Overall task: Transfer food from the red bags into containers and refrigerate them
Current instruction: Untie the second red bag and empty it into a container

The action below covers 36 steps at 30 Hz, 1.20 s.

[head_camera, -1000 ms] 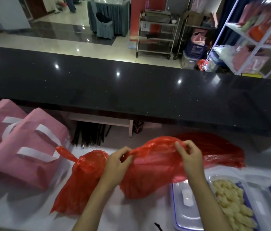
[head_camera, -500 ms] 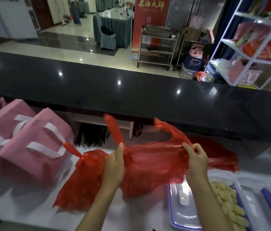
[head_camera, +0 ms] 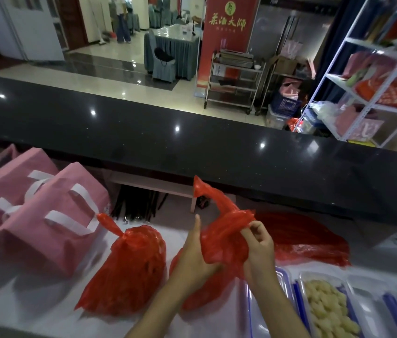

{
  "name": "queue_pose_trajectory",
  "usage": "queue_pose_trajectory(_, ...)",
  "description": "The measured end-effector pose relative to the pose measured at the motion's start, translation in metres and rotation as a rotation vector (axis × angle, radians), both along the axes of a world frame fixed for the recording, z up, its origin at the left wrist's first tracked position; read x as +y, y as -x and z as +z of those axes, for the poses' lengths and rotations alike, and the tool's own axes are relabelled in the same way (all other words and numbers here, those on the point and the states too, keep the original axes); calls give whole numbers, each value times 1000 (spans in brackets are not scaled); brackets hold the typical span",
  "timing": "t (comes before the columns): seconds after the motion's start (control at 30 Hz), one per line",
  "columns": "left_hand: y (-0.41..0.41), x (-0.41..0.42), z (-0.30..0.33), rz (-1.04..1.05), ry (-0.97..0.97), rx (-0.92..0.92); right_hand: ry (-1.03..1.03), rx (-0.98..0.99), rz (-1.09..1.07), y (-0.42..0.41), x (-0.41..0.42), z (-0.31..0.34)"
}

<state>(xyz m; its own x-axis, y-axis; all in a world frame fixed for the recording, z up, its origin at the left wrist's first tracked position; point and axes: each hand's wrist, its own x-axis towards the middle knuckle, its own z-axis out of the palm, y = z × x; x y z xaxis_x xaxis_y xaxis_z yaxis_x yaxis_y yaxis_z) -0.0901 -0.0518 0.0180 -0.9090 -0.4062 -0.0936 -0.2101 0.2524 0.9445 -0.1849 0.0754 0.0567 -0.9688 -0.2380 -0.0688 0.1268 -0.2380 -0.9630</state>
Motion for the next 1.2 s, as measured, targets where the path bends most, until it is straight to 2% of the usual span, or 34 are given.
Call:
queue_pose_trajectory(0.07,5,-7,-8,167,2,-43,29,-38,-12,0,4,4)
queue_pose_trajectory(0.17,8,-9,13,332,-262,-51,-31,13,15,1,17,8)
queue_pose_trajectory(0.23,6,-5,28,291,-409,-34,-107,62,65,-1,19,10)
queue_pose_trajectory(0.37,18,23,42,67,-516,134,-228,177,238,-14,1,3)
queue_pose_trajectory(0.43,29,29,41,179,-526,186,-223,137,335,-20,-5,0)
queue_pose_trajectory(0.53,40,22,44,329,-603,158,-139,35,519,-22,0,1)
queue_pose_trajectory(0.6,43,19,48,341,-673,157,-223,181,407,-20,9,1)
queue_pose_trajectory(0.7,50,19,67,332,-653,210,-449,382,239,-14,25,-1)
queue_pose_trajectory(0.83,63,36,100,169,-652,253,-597,333,458,-9,31,0)
queue_pose_trajectory(0.87,65,46,108,111,-646,263,-609,374,462,-7,29,-1)
queue_pose_trajectory(0.97,76,74,131,-6,-609,284,-643,487,312,-6,30,4)
queue_pose_trajectory(1.1,96,96,162,-1,-686,339,-620,330,27,9,53,23)
queue_pose_trajectory(1.2,110,109,169,-99,-606,356,-612,323,-33,25,85,32)
